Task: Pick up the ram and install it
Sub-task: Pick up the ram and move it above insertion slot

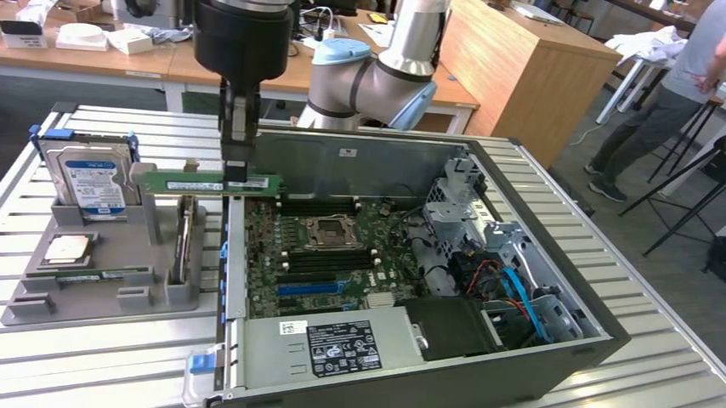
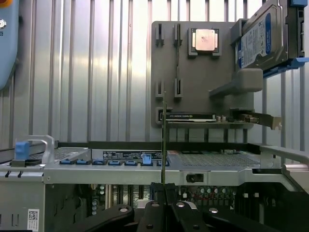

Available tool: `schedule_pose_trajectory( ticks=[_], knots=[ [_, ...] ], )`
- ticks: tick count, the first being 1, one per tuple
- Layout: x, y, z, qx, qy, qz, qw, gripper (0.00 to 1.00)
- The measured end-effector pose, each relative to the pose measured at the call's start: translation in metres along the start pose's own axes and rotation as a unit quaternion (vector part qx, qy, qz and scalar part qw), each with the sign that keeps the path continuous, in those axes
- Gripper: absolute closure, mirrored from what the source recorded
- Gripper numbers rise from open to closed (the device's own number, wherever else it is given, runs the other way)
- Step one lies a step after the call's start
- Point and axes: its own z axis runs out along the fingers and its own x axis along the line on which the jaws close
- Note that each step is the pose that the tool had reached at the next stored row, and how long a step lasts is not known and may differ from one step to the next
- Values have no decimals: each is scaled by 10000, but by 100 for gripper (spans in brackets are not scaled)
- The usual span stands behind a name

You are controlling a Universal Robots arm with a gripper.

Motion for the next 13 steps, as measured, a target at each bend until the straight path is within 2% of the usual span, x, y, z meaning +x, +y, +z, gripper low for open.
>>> schedule_pose_trajectory(
  ticks=[13],
  knots=[
    [-1,-252,-9,0,0,0,10000,89]
  ],
)
